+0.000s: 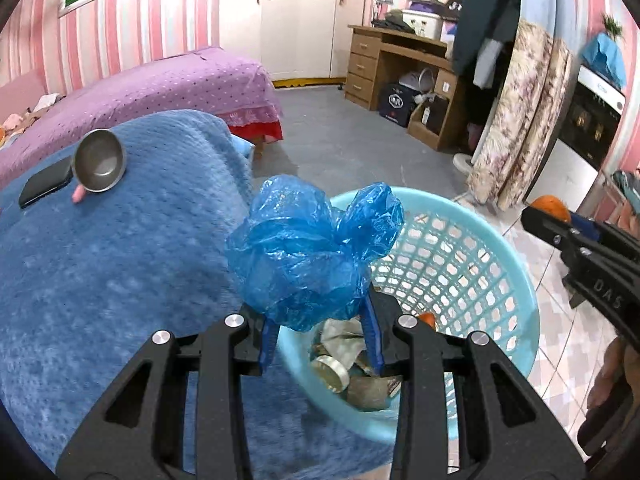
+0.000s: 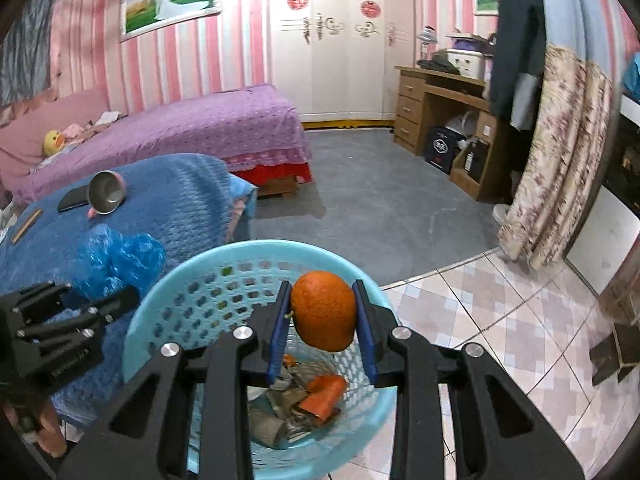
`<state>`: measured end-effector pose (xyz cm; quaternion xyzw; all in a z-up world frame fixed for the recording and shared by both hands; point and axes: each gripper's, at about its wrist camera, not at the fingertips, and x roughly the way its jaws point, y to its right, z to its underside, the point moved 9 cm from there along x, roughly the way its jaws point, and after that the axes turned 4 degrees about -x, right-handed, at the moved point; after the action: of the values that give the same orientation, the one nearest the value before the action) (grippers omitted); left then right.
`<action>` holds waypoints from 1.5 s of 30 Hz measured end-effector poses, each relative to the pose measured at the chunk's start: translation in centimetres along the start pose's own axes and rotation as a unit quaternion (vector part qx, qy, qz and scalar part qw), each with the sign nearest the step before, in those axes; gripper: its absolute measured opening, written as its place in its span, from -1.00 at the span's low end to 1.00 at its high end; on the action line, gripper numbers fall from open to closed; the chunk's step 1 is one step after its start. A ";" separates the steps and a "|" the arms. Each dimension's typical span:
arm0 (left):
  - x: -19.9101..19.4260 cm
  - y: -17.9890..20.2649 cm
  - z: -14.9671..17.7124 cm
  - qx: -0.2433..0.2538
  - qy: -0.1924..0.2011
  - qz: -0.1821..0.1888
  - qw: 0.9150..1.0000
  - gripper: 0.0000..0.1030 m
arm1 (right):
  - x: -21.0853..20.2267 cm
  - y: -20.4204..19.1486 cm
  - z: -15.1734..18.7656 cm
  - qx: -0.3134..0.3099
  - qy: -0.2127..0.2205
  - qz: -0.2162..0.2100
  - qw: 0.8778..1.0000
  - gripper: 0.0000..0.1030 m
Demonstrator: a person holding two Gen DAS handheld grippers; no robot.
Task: Collect trash
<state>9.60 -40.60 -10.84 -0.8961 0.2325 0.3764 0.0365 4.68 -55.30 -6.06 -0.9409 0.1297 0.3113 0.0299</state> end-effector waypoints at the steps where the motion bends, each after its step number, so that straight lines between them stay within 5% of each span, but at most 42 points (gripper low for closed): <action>1: 0.3 0.4 -0.1 0.000 -0.001 0.000 1.000 -0.31 | 0.2 0.5 0.2 0.004 -0.001 0.002 1.000 -0.41; 4: 0.6 2.0 -0.3 0.009 0.005 0.017 1.000 -0.19 | 0.6 1.2 1.0 0.010 -0.004 0.005 1.000 -0.41; 8: 0.3 2.0 -0.9 0.007 0.012 0.012 1.000 0.66 | 0.8 1.7 1.8 0.012 -0.008 0.007 1.000 -0.40; 14: -1.0 -0.5 -2.1 0.004 0.025 -0.008 1.000 0.86 | 1.1 1.5 2.4 0.014 -0.011 0.007 1.000 -0.40; 26: -2.6 -6.1 -1.9 -0.010 0.028 -0.054 0.998 0.89 | 4.1 -1.1 2.9 -0.004 -0.027 0.000 1.000 -0.38; 28: -2.9 -6.6 -2.0 -0.013 0.030 -0.053 0.998 0.89 | 4.5 -1.3 2.7 -0.008 -0.031 0.007 0.999 -0.17; 30: -3.1 -6.8 -2.0 -0.014 0.028 -0.048 0.998 0.89 | 4.6 -1.3 2.5 -0.006 -0.030 0.017 0.999 0.53; 36: -4.1 -8.4 -2.2 -0.027 0.033 -0.042 0.998 0.89 | 3.6 -1.6 2.6 -0.005 -0.035 0.029 0.999 0.91; 45: -8.3 -12.5 -1.7 -0.030 0.055 -0.045 0.997 0.89 | -1.0 -5.0 2.3 0.036 -0.012 0.037 0.999 0.91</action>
<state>11.16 -26.68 -5.25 -0.9258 0.1823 0.3310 0.0132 3.89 -49.93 -7.46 -0.9299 0.1754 0.3189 0.0536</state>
